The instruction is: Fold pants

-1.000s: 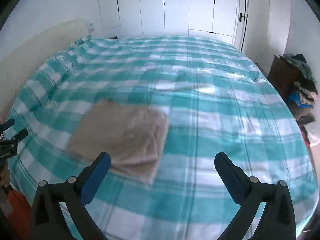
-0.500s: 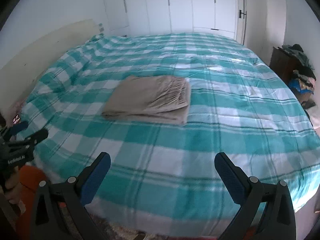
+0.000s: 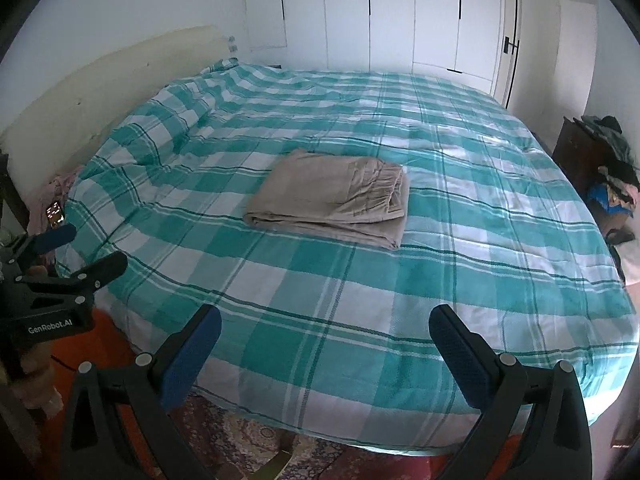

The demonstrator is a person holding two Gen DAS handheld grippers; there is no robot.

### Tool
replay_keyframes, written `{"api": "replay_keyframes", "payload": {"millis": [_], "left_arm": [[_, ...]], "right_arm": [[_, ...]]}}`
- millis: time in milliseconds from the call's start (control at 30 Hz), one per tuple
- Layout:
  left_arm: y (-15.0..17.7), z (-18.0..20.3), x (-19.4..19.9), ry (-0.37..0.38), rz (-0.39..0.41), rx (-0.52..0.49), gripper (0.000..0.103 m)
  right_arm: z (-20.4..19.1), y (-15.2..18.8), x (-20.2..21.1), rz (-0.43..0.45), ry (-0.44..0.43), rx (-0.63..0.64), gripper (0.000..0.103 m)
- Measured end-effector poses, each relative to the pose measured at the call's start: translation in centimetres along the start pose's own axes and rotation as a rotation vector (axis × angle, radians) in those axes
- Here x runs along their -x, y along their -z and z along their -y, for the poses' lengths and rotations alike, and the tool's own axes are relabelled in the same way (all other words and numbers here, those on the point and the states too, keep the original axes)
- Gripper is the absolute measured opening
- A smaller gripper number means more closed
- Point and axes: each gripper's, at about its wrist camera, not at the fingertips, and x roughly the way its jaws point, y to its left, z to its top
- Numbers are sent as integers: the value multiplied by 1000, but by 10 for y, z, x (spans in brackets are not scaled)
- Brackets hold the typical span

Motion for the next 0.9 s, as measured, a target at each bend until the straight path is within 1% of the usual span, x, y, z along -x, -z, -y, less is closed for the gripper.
{"api": "replay_keyframes", "payload": {"millis": [67,133,233,400,733,900], "left_arm": [[-1,1,0,3,-40,-5,103],[-3,0,1,18,-53,2,102],[-4,0,4,27,-58,6,102],[-6,1,6,29,-59,-7,102],[-10,3,12,21,-52,-18,102],[-12,2,12,26,-56,-18,102]], "right_arm": [[-3,-1,1,-15,12,12,103],[-5,-1,2,-34,20,12,103],[-7,-1,3,-64,38,15,103],[-6,-5,4,-78,69,20,103],[-12,-11,15,-117,26,2,103],[-18,-12,19,-115,38,22,103]]}}
